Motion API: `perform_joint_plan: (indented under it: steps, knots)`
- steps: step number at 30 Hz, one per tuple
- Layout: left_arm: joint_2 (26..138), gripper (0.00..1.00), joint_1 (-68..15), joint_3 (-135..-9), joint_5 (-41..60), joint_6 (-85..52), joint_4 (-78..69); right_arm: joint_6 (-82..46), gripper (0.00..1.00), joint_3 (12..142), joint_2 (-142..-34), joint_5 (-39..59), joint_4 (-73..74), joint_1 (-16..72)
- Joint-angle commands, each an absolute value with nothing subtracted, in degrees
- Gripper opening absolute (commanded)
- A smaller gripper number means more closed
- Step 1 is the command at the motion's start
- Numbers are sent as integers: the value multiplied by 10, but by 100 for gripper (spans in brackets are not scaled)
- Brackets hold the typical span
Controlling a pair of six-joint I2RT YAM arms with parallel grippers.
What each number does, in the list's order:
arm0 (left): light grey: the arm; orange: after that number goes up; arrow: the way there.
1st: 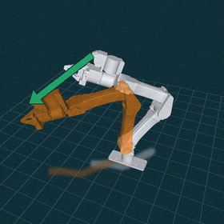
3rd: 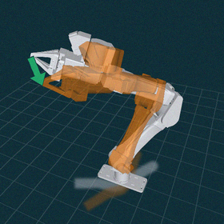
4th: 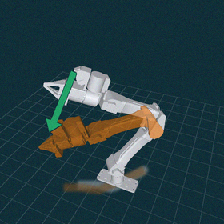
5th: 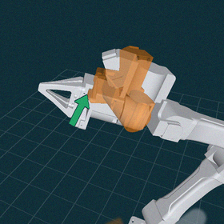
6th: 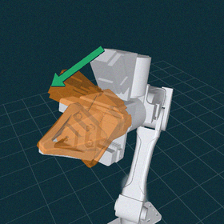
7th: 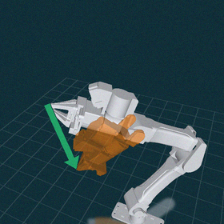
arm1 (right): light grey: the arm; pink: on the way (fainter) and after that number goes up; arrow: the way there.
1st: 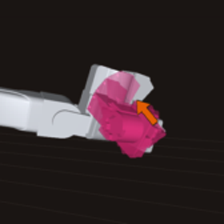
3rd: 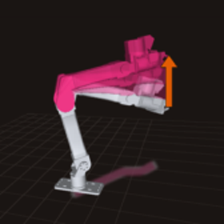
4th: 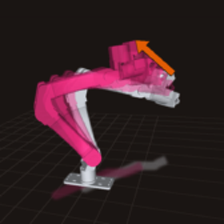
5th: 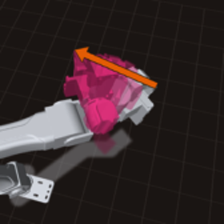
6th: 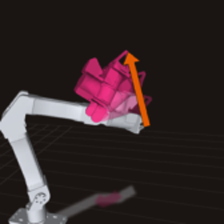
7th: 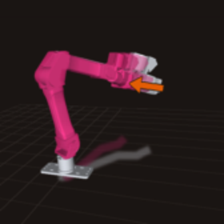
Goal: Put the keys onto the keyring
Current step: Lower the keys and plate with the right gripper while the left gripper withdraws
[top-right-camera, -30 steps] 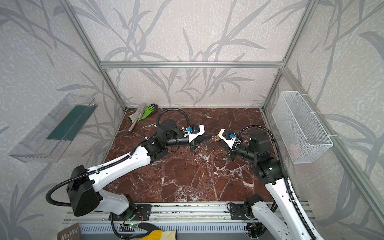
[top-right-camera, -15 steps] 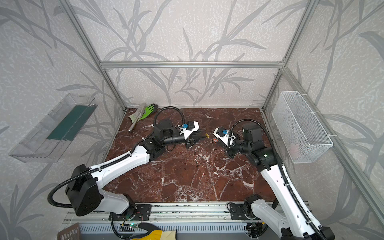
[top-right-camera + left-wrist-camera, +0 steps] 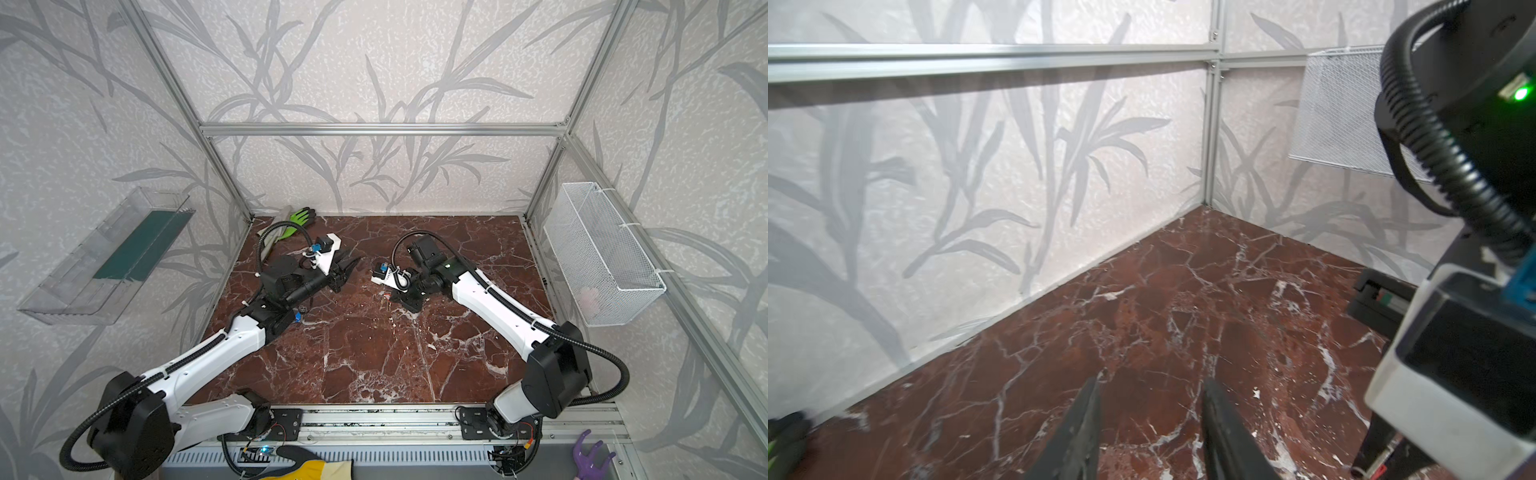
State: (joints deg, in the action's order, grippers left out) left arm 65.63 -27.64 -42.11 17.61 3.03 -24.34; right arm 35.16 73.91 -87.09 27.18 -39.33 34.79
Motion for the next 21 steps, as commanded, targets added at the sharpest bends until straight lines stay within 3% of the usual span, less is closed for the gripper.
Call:
perform_joint_plan:
  steps: [1,6,11,21]
  knots:
    - [636,41,-269,-404,107,28,-218,342,0,746,-879,302,-364,352]
    - [639,41,-258,-408,95,45,-189,326,0,725,-934,303,-335,351]
    - [639,42,-256,-409,59,51,-164,333,0,744,-996,211,-435,350]
    - [653,42,-255,-427,16,65,-107,362,0,638,-917,60,-518,321]
